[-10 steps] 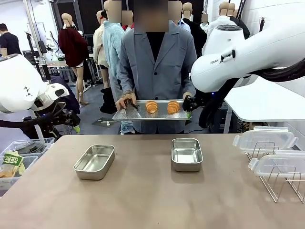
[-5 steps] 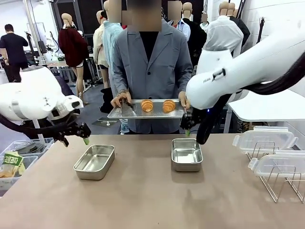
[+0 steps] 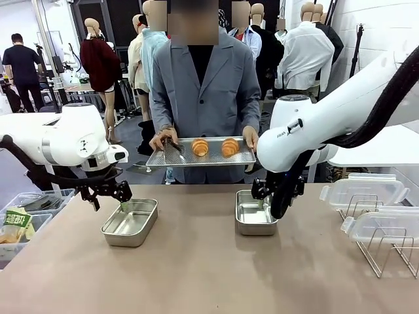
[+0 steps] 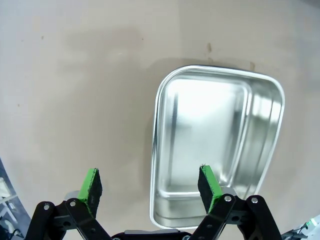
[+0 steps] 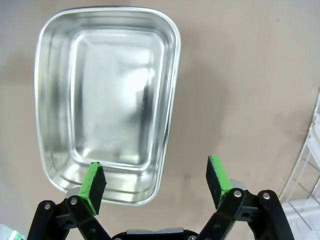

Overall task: Place the bread in airtight containers.
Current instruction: Lift both Airtight Container.

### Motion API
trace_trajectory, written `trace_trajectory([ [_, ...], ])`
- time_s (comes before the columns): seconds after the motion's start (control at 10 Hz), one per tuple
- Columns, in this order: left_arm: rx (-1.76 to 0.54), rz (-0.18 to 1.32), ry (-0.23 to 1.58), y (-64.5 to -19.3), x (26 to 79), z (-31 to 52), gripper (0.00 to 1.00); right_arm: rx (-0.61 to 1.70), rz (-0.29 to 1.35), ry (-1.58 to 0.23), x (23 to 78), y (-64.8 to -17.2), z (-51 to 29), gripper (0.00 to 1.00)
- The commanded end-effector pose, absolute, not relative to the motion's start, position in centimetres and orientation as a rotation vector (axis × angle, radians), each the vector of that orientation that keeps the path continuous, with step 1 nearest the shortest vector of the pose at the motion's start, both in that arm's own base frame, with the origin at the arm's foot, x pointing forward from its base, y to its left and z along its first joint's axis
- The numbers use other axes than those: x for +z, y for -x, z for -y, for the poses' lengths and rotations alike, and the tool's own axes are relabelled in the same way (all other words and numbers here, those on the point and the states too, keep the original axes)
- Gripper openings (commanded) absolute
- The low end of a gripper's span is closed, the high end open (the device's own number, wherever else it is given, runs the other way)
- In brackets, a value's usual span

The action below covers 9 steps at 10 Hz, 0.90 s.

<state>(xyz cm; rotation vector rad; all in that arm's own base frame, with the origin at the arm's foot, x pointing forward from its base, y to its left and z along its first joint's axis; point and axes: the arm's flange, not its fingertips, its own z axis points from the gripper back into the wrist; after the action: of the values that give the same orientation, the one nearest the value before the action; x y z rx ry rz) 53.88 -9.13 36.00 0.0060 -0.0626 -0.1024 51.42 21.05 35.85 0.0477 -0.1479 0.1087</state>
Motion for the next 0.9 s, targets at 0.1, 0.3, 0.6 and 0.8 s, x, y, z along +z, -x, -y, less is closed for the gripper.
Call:
trace_trajectory([
  [0.1,-0.141,-0.001,0.039,-55.3,33.6,7.8,1.0,0.063,0.166,-0.063,33.1,-52.3,-21.3,1.0],
  [0.3,-0.146,-0.014,0.02,-55.6,31.9,7.9,0.97,0.081,0.16,-0.035,32.3,-52.6,-22.1,1.0],
  [0.6,-0.17,-0.015,0.023,-55.2,31.6,8.1,0.37,0.058,0.157,-0.014,32.0,-53.0,-22.3,0.52],
  [0.8,-0.165,-0.001,0.025,-55.0,32.0,8.0,0.0,0.055,0.152,-0.007,31.6,-53.3,-22.4,0.12],
])
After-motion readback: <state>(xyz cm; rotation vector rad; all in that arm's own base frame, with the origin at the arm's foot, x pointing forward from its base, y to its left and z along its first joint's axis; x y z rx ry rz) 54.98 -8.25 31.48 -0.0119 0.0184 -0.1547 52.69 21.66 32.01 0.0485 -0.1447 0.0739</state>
